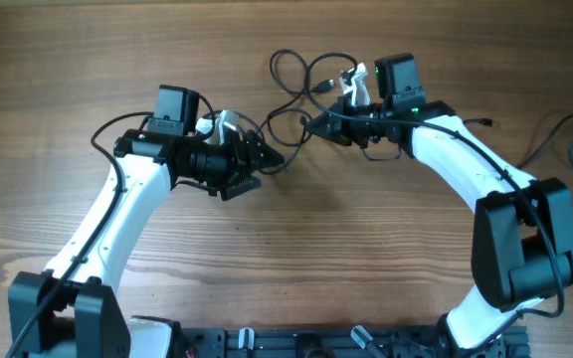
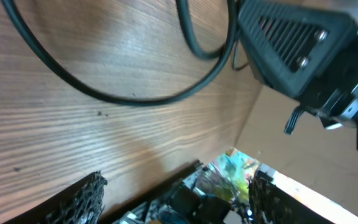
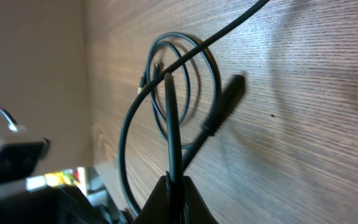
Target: Untangle cables
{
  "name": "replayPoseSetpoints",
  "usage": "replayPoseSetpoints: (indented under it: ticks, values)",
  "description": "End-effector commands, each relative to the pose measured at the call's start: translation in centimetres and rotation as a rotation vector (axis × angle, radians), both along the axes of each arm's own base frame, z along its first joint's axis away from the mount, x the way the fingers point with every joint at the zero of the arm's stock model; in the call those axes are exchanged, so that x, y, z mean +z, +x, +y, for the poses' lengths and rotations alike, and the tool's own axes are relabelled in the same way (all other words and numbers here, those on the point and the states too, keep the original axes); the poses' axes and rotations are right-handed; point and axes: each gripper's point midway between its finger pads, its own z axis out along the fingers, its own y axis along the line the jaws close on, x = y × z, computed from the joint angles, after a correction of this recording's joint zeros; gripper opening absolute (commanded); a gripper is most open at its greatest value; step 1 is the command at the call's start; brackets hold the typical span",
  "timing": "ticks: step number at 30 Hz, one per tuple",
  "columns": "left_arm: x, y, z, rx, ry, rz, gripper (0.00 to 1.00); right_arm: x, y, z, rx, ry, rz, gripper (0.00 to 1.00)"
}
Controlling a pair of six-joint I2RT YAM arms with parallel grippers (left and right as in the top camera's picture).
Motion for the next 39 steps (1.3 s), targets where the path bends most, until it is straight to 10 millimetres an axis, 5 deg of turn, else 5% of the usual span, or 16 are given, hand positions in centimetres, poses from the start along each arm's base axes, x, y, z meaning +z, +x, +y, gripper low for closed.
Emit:
replayPoseSetpoints:
  ticks: [1,4,9,16,29,32,35,39]
  values:
    - [0.9,-0.7,-0.5,0.029,-0.065,0.085,0.78,2.7,0.9,0.6,-0.082,0.090,0.069,0.04]
    - [0.5,-0.5,-0.2,0.099,-0.039,0.151,0.78,3.1,1.3,0.7,-0.133,0.122,0.125,0.04]
    - [-1.4,1.0,1.7,0.461,0.058,0.419,0.80,3.8,1.9,1.1,-0.184,0.165,0.177,0.04]
    - [-0.2,6.0,1.7,0.658,-0.010,0.334,0.76,4.5,2.0,2.0,-0.185,0.192,0.178,0.04]
    - [-5.0,5.2,1.5,0.856,0.159,0.471,0.70,4.6,2.1,2.0,-0.179,0.194,0.160,0.04]
    - [-7.1,5.6,1.4,0.858,0.185,0.505,0.57,4.6,2.1,2.0,-0.173,0.191,0.150,0.04]
    - [-6.7,6.5,1.5,0.827,0.168,0.446,0.05,4.5,2.0,2.0,-0.136,0.170,0.087,0.04]
    - [-4.0,7.1,1.1,0.649,0.047,0.352,0.04,0.9,2.0,-0.2,-0.220,-0.016,0.097,0.04]
